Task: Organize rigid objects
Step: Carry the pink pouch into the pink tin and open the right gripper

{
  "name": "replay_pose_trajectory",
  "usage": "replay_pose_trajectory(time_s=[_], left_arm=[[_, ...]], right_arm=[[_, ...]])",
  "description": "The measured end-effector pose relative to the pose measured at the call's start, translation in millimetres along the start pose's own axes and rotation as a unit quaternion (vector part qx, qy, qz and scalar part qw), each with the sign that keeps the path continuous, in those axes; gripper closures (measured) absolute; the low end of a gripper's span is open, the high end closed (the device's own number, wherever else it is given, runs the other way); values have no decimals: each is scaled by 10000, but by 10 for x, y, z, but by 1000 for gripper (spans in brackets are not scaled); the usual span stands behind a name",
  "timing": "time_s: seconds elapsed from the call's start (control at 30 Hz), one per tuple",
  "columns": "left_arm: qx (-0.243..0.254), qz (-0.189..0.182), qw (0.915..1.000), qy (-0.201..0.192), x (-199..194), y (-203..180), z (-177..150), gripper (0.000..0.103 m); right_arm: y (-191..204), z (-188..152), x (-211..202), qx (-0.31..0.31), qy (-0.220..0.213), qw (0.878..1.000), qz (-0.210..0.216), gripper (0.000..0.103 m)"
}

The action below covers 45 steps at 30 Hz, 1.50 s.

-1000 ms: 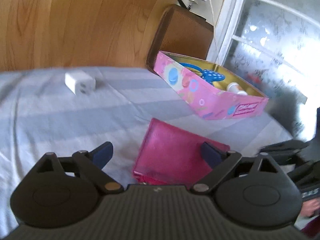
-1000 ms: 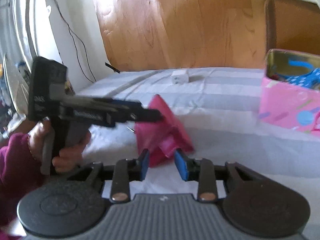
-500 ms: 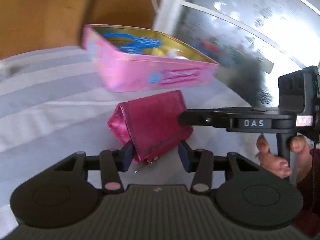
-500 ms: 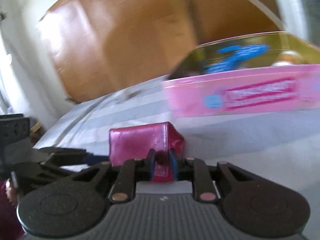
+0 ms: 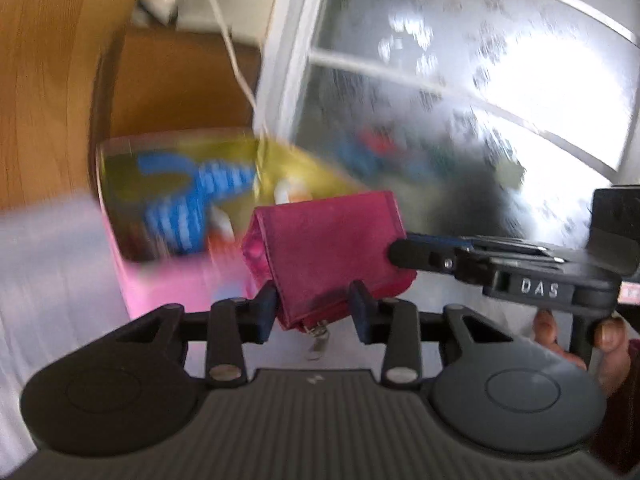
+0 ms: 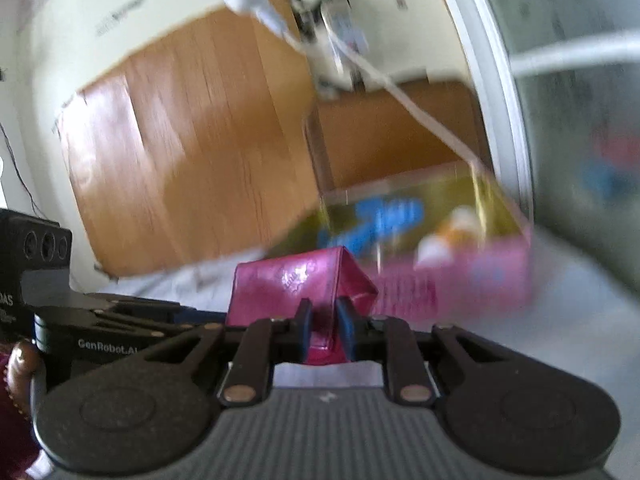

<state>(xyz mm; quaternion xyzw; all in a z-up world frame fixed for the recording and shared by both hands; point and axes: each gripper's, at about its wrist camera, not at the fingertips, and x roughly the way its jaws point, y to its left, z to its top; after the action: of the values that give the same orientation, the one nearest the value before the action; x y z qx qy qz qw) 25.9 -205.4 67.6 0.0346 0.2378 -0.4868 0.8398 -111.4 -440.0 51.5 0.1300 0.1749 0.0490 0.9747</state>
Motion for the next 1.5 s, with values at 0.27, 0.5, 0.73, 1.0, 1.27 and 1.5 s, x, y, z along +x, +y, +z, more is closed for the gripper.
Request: replay_pose_trajectory(time_s=[0.27,0.5,0.73,1.0,1.27,1.5], left_arm=[[-329,298,9968,663,880,415,507,63],[-534,731,9888,1190,1528,638,682,62],[-787,1486,9811,953,1654,627,800,49],[-172,1428,9896,77,898,110,688,49],[32,1715,9852,35,264,-218,184,49],[-138,2003,9793,269,44,-154,-177,49]], right_arm=[[-405,527,833,-106,133,9993,-326,88],[-707,722,1578,-341,764,9936,-756,87],[-763,815,1963,-536,901,9819,-1577,87],[-523,693,1234,-172,130,9912,-1309,87],[-49,271,443,309,-401,9933,-1041,87],[166,-53,254,526,1,9937,-991,85]])
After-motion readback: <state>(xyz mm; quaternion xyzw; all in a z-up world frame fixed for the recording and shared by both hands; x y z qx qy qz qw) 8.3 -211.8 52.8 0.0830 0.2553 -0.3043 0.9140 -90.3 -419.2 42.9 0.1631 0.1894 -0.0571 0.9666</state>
